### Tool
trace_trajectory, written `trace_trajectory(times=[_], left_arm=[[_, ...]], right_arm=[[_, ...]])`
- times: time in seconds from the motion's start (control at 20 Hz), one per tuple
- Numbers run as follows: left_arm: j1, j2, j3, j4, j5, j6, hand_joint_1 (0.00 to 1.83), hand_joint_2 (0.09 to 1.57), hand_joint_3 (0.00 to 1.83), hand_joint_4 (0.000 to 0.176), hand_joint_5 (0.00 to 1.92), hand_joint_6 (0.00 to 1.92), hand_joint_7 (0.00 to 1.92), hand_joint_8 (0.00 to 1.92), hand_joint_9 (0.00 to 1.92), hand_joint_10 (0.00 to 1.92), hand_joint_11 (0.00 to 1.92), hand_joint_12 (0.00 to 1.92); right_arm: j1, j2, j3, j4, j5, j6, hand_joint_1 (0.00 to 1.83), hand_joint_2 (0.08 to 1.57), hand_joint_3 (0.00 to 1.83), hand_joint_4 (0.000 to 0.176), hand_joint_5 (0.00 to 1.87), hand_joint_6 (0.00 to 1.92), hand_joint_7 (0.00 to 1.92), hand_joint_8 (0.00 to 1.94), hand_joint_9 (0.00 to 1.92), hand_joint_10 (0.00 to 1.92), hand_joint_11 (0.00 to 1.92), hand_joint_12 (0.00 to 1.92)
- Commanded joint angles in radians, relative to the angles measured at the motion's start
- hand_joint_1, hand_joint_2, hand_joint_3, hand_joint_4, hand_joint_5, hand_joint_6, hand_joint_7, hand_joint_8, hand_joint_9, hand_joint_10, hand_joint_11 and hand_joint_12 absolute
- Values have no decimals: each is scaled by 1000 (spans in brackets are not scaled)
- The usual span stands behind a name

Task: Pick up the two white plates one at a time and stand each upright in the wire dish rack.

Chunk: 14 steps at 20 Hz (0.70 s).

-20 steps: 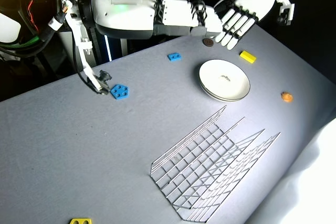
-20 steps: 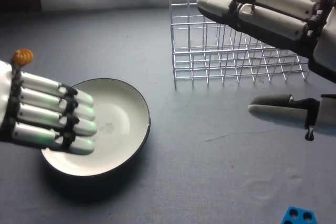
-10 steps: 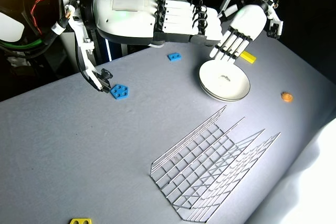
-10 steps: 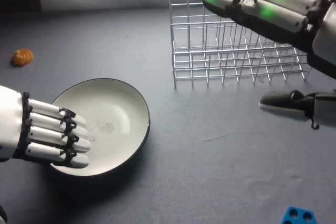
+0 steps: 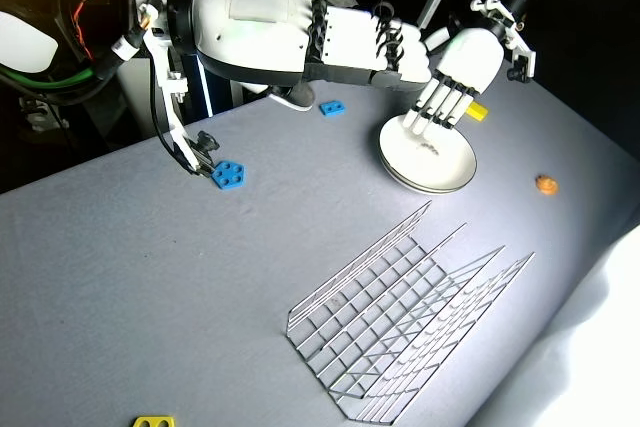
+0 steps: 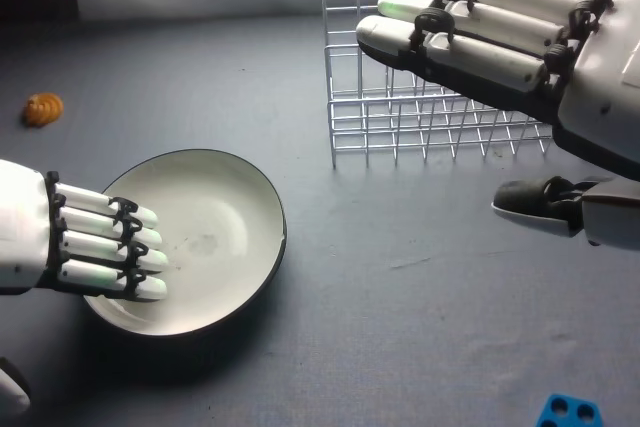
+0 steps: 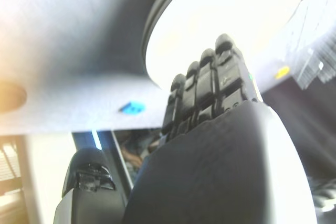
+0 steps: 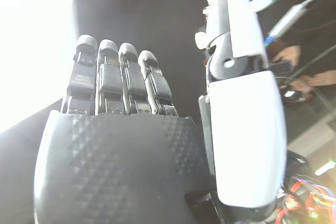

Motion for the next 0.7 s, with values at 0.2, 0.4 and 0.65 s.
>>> trace_trajectory(times=[0.2, 0.4, 0.65], left_arm=[[17, -11, 35, -58, -36, -1, 0, 1050, 0, 0, 56, 10, 27, 7, 19, 6, 7, 3], [26, -16, 52, -58, -39, -1, 0, 1069, 3, 0, 38, 3, 12, 4, 6, 2, 0, 0], [32, -20, 58, -56, -39, -1, 0, 1058, 0, 0, 51, 5, 24, 4, 16, 3, 1, 0]], right_arm=[[3, -2, -5, 7, 129, 11, 1222, 1045, 0, 0, 0, 0, 0, 0, 0, 0, 0, 0], [2, -4, -5, 7, 129, 17, 1184, 1101, 12, 0, 0, 0, 0, 0, 0, 0, 0, 0], [-2, -4, -5, 7, 148, 17, 1132, 1104, 10, 0, 0, 0, 0, 0, 0, 0, 0, 0]])
